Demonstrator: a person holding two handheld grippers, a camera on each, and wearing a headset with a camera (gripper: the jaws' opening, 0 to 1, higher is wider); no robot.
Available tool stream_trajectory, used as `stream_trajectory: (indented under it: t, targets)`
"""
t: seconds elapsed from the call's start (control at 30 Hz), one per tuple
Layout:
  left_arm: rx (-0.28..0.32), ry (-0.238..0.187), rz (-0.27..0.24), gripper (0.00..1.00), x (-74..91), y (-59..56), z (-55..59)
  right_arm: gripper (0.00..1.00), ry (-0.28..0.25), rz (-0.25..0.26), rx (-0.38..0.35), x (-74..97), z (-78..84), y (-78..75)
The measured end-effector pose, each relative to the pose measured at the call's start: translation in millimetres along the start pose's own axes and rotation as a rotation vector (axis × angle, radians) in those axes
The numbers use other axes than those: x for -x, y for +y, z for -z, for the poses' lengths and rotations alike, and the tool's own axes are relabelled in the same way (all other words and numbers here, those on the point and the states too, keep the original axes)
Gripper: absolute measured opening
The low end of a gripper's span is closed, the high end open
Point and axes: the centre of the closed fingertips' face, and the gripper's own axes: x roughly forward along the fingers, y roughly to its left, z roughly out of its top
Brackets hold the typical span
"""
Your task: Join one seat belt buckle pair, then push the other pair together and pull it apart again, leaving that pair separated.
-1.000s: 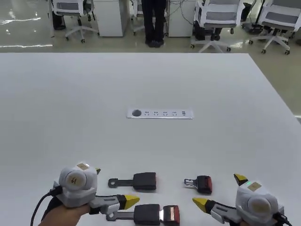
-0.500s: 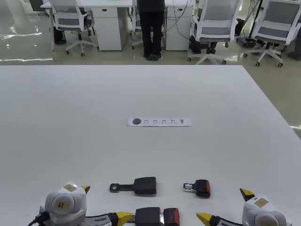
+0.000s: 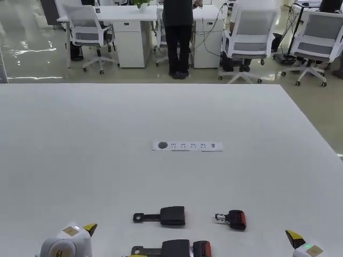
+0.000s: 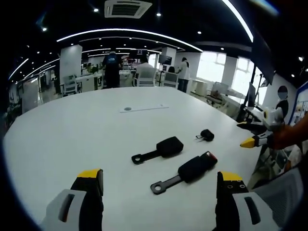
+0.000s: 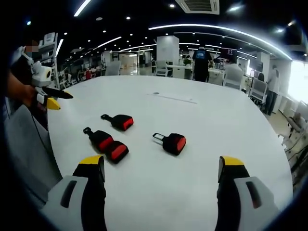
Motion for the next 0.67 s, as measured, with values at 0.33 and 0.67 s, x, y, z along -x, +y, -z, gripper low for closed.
stream_trajectory:
  t: [0.33, 0.67]
  targets:
    - [-0.001, -0.005, -0.006, 1.00, 10.1, -1.2, 6.9, 0.98, -0.011, 0.004, -0.012, 5.3, 1.5, 6.1]
    - [-0.011, -0.007, -0.001, 1.00, 8.3, -0.7, 7.6, 0.98, -0.008, 0.008, -0.005, 9.3, 1.2, 14.5]
